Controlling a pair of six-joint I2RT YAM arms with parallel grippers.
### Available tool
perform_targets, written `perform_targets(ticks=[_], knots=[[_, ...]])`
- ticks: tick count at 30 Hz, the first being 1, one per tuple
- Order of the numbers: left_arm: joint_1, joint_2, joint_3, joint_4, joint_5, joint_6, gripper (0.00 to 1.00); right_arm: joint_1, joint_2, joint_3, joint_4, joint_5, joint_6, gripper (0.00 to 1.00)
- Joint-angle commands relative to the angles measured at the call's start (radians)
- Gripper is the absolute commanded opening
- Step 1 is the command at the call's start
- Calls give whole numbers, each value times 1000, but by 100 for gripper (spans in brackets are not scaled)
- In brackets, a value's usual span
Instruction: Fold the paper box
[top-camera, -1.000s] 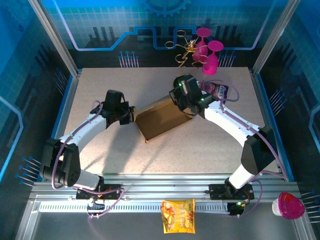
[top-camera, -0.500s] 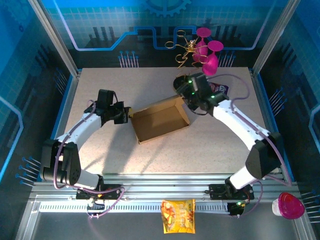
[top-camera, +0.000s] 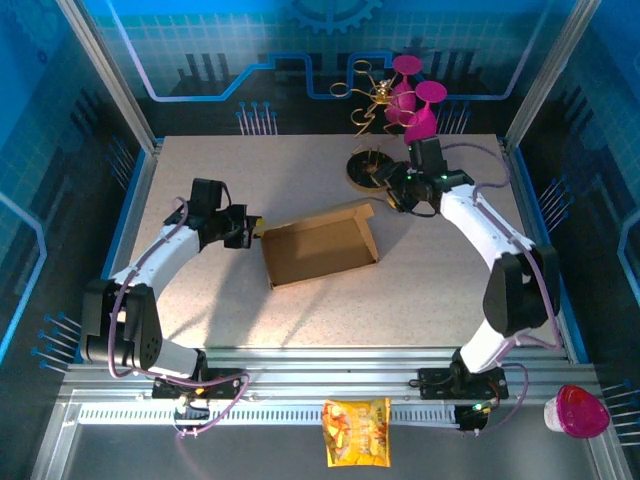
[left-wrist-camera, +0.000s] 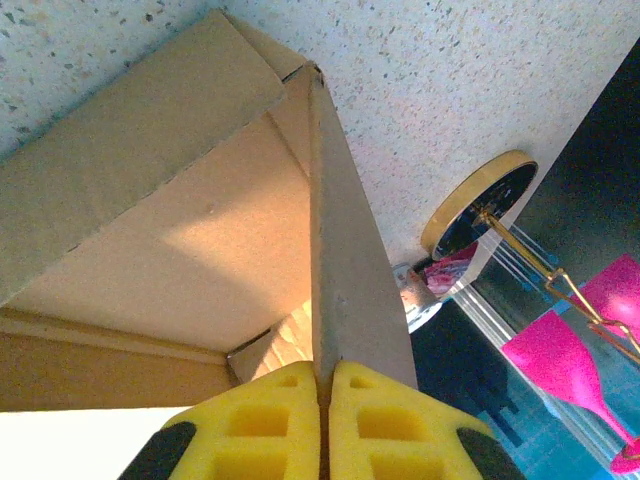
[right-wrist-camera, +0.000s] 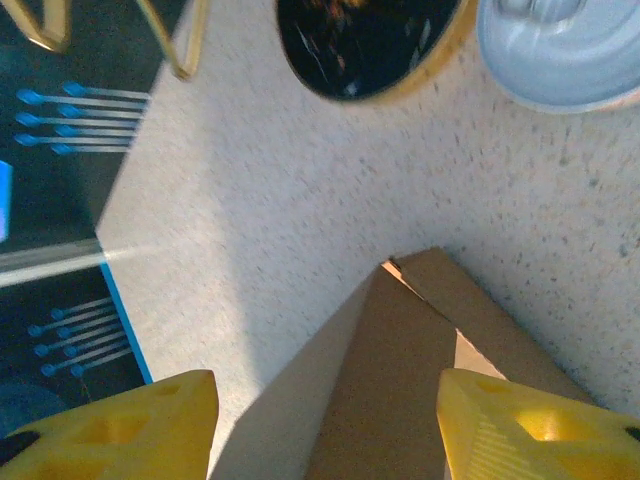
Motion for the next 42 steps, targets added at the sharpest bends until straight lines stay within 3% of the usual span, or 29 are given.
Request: perform_targets(ticks=[1, 12, 17, 28, 31, 33, 37, 42], knots=[[12, -5, 24, -43, 8, 55, 0, 4, 21, 25, 15, -123, 14, 60], [11, 15, 31, -20, 8, 77, 0, 38, 35, -71, 172, -272, 164, 49], [12, 16, 34, -33, 9, 93, 0, 50, 33, -95, 181, -266, 178, 36], [12, -4, 23, -82, 1, 146, 8, 47, 23, -128, 131, -243, 116, 20], [11, -4, 31, -85, 1, 152, 16, 48, 24, -123, 137, -243, 127, 20], [12, -3, 42, -93, 1, 156, 16, 49, 27, -124, 162, -255, 157, 23], [11, 3, 61, -89, 5, 156, 2, 49, 39, -114, 204, -290, 209, 40], [13, 15, 85, -68, 20, 155, 0, 49, 60, -104, 230, -331, 250, 44]])
